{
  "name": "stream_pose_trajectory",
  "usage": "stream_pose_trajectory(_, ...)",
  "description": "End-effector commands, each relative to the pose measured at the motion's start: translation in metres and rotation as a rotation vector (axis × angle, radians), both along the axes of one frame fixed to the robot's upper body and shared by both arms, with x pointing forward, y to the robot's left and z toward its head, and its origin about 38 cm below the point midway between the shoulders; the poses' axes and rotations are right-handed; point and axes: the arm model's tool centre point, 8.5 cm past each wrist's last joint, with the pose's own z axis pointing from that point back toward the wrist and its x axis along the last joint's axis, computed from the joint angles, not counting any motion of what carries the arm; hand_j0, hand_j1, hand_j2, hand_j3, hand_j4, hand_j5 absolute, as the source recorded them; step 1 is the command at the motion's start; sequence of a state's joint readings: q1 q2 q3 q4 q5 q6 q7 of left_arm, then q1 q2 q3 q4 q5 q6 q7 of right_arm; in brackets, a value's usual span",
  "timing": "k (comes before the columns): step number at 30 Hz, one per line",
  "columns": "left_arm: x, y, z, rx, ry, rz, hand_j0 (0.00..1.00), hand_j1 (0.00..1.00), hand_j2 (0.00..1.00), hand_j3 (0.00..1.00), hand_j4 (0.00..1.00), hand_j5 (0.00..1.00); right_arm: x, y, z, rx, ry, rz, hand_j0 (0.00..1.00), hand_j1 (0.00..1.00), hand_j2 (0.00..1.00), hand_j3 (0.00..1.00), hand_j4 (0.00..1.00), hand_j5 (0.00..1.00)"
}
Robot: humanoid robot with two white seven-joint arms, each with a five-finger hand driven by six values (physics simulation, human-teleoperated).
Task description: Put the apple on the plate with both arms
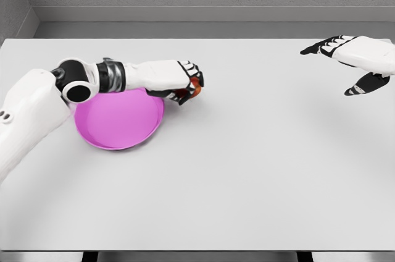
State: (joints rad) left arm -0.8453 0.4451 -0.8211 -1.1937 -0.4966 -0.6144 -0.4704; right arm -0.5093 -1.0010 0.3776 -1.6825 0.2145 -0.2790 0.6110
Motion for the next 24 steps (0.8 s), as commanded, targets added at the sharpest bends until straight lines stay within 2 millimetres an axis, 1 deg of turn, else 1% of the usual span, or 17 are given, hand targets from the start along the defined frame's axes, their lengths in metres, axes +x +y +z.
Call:
stream_pose_trajectory(1,0.009,0.021,0.024,-0.079,-0.023,0.058,0.13,0.13,0.13,0.13,0.13,0.13,0.0,-0.001,0.001,0.001,0.0,-0.002,1.0,1.0,1.0,1.0,1.0,1.0)
stream_pose_trajectory(2,0.008,0.035,0.028,-0.089,-0.021,0.076,0.13,0.13,0.13,0.13,0.13,0.13,0.0,-0.001,0.001,0.0,0.0,-0.002,1.0,1.0,1.0,1.0,1.0,1.0)
stream_pose_trajectory(3,0.004,0.044,0.033,-0.087,-0.03,0.079,0.13,0.13,0.13,0.13,0.13,0.13,0.0,-0.001,0.001,0.0,0.0,-0.002,1.0,1.0,1.0,1.0,1.0,1.0)
stream_pose_trajectory(5,-0.005,0.059,0.04,-0.082,-0.04,0.074,0.13,0.13,0.13,0.13,0.13,0.13,0.0,-0.001,0.001,0.0,0.0,-0.002,1.0,1.0,1.0,1.0,1.0,1.0)
stream_pose_trajectory(6,-0.011,0.065,0.039,-0.082,-0.033,0.072,0.13,0.13,0.13,0.13,0.13,0.13,0.0,-0.001,0.001,0.0,0.0,-0.002,1.0,1.0,1.0,1.0,1.0,1.0)
stream_pose_trajectory(7,-0.018,0.071,0.043,-0.072,-0.043,0.064,0.13,0.13,0.13,0.13,0.13,0.13,0.0,-0.001,0.001,0.0,0.0,-0.002,1.0,1.0,1.0,1.0,1.0,1.0)
stream_pose_trajectory(8,-0.024,0.078,0.04,-0.071,-0.029,0.065,0.13,0.13,0.13,0.13,0.13,0.13,0.0,0.0,0.001,0.001,0.0,0.0,1.0,1.0,1.0,1.0,1.0,1.0)
stream_pose_trajectory(9,-0.028,0.087,0.042,-0.058,-0.033,0.069,0.13,0.13,0.13,0.13,0.13,0.13,0.0,0.0,0.0,0.003,0.001,-0.001,1.0,1.0,1.0,1.0,1.0,1.0)
stream_pose_trajectory(14,-0.04,0.11,0.021,-0.003,0.01,0.104,0.14,0.14,0.14,0.14,0.14,0.14,0.0,0.001,0.0,0.007,0.001,0.001,1.0,1.0,1.0,1.0,1.0,1.0)
stream_pose_trajectory(16,-0.043,0.112,0.009,0.013,0.033,0.109,0.14,0.14,0.14,0.14,0.14,0.14,0.0,0.001,0.0,0.005,-0.001,0.001,1.0,1.0,1.0,1.0,1.0,1.0)
stream_pose_trajectory(20,-0.041,0.118,0.002,0.055,0.029,0.124,0.15,0.15,0.15,0.15,0.15,0.15,0.001,0.002,0.0,0.006,-0.001,0.002,1.0,1.0,1.0,1.0,1.0,1.0)
stream_pose_trajectory(21,-0.041,0.119,0.002,0.059,0.028,0.128,0.18,0.18,0.18,0.18,0.18,0.18,0.0,0.002,0.0,0.006,-0.002,0.003,1.0,1.0,1.0,1.0,1.0,1.0)
stream_pose_trajectory(22,-0.041,0.12,0.001,0.061,0.03,0.129,0.24,0.24,0.24,0.24,0.24,0.24,0.0,0.002,0.0,0.008,-0.001,0.004,1.0,1.0,1.0,1.0,1.0,1.0)
stream_pose_trajectory(24,-0.038,0.125,-0.002,0.063,0.038,0.15,0.78,0.78,0.78,0.78,0.78,0.78,0.0,0.002,0.0,0.008,-0.001,0.004,1.0,1.0,1.0,1.0,1.0,1.0)
